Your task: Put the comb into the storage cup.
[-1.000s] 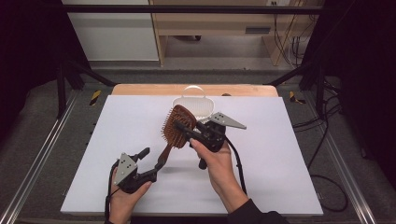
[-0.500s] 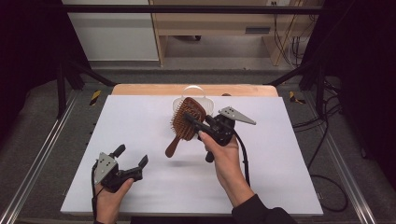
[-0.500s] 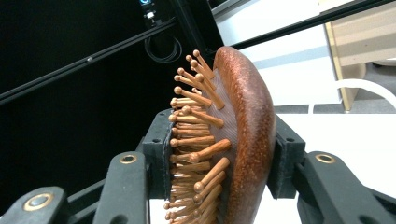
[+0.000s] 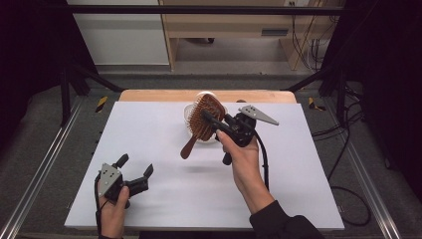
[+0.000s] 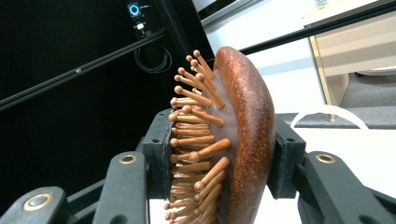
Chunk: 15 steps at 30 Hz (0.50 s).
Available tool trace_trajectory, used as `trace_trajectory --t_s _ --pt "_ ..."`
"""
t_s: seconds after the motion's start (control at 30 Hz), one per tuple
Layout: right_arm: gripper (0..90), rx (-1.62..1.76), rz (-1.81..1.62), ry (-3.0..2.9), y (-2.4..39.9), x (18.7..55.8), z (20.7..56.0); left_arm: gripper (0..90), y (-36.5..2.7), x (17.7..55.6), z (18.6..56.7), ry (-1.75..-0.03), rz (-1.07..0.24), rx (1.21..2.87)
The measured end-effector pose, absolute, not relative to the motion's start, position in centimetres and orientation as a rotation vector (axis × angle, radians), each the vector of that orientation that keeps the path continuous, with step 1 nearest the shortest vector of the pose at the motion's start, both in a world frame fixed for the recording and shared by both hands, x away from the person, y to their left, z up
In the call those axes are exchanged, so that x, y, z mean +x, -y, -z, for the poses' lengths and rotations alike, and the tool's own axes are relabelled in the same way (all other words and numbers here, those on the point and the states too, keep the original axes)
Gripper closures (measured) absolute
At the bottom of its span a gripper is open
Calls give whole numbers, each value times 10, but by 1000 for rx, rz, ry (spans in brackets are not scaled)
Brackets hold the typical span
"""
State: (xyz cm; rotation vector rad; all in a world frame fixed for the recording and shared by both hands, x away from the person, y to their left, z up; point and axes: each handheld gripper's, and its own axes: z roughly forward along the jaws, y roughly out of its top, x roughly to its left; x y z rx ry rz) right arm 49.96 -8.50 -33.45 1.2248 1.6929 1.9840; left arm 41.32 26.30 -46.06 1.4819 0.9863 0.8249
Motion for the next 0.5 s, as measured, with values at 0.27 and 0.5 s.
trace_trajectory --t_s 0.27,0.5 --pt "523 1220 -1979 -1677 86 505 325 53 -266 414 462 -993 -828 1474" --pt "523 1224 -1992 -1656 88 508 319 38 -272 415 462 -1013 -834 1454"
